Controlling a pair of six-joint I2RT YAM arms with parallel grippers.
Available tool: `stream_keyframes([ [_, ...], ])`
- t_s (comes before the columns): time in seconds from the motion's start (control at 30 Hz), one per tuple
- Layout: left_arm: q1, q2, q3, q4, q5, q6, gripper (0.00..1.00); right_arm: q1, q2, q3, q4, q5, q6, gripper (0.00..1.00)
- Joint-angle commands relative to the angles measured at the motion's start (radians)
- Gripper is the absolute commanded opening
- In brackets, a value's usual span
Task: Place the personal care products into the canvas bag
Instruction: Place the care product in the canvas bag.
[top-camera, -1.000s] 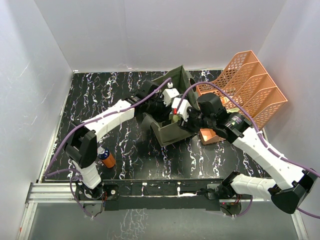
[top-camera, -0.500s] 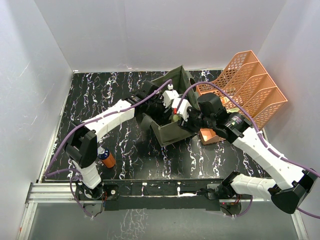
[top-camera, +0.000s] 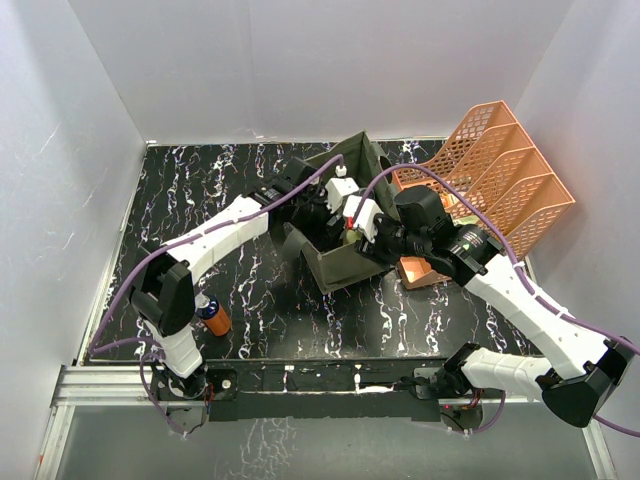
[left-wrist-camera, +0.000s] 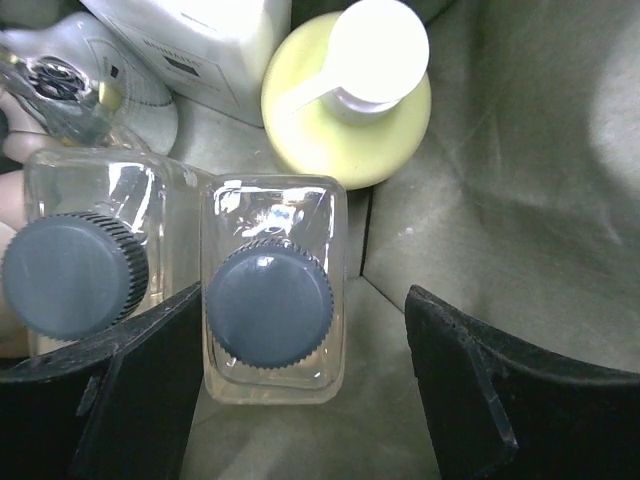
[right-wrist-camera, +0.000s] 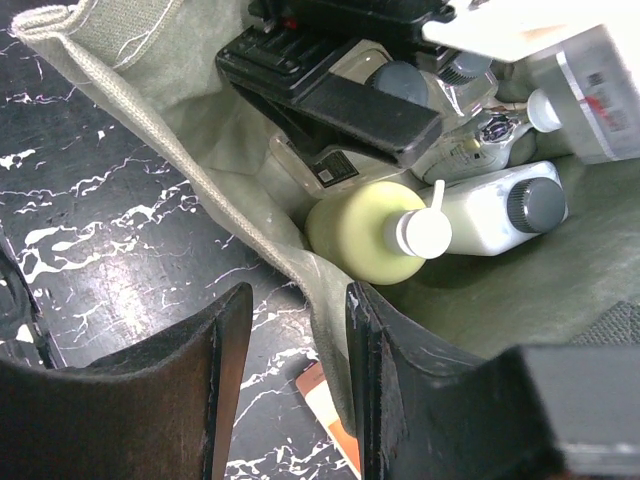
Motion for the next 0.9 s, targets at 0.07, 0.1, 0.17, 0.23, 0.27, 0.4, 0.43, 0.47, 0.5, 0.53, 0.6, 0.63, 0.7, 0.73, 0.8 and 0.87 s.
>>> stream_keyframes([
  [0.07, 0.014, -0.086, 0.114, -0.083, 0.09, -0.022, 0.78, 0.001, -0.027, 0.036, 0.01, -0.004, -0.039, 0.45],
  [0.1, 0.014, -0.098, 0.124, -0.082, 0.104, -0.025, 0.78, 0.001, -0.032, 0.036, 0.007, -0.005, -0.047, 0.46],
  [0.17, 0.014, -0.119, 0.14, -0.08, 0.119, -0.028, 0.79, 0.001, -0.036, 0.04, 0.002, -0.006, -0.055, 0.46],
  [0.23, 0.013, -0.137, 0.158, -0.078, 0.107, -0.031, 0.79, 0.001, -0.037, 0.046, 0.0, -0.007, -0.057, 0.46],
  [0.27, 0.013, -0.143, 0.17, -0.075, 0.095, -0.03, 0.8, 0.001, -0.037, 0.048, -0.001, -0.011, -0.056, 0.46],
  [0.4, 0.014, -0.159, 0.228, -0.065, 0.034, -0.041, 0.8, 0.0, -0.048, 0.045, 0.005, -0.026, -0.054, 0.49],
  [0.43, 0.015, -0.161, 0.243, -0.066, 0.025, -0.041, 0.8, 0.0, -0.051, 0.04, 0.007, -0.03, -0.053, 0.49],
  [0.47, 0.016, -0.168, 0.257, -0.068, 0.02, -0.042, 0.8, 0.001, -0.055, 0.037, 0.011, -0.033, -0.054, 0.49],
  [0.5, 0.018, -0.174, 0.268, -0.069, 0.015, -0.042, 0.8, 0.0, -0.054, 0.038, 0.012, -0.037, -0.054, 0.5],
  [0.53, 0.019, -0.182, 0.275, -0.068, 0.006, -0.044, 0.8, 0.001, -0.053, 0.037, 0.013, -0.04, -0.057, 0.5],
  [0.6, 0.027, -0.206, 0.289, -0.08, -0.012, -0.035, 0.8, 0.0, -0.045, 0.043, 0.017, -0.041, -0.059, 0.5],
  [0.63, 0.033, -0.225, 0.291, -0.093, -0.022, -0.024, 0.8, 0.0, -0.041, 0.045, 0.018, -0.042, -0.057, 0.51],
  [0.7, 0.05, -0.282, 0.274, -0.117, -0.052, 0.003, 0.8, 0.001, -0.037, 0.047, 0.021, -0.045, -0.057, 0.52],
  [0.73, 0.059, -0.317, 0.256, -0.136, -0.068, 0.016, 0.8, 0.0, -0.036, 0.047, 0.021, -0.05, -0.056, 0.53],
  [0.8, 0.077, -0.405, 0.209, -0.192, -0.121, 0.035, 0.8, 0.001, -0.033, 0.046, 0.024, -0.057, -0.054, 0.54],
  [0.87, 0.099, -0.5, 0.156, -0.261, -0.192, 0.026, 0.83, 0.002, -0.028, 0.046, 0.031, -0.056, -0.044, 0.54],
])
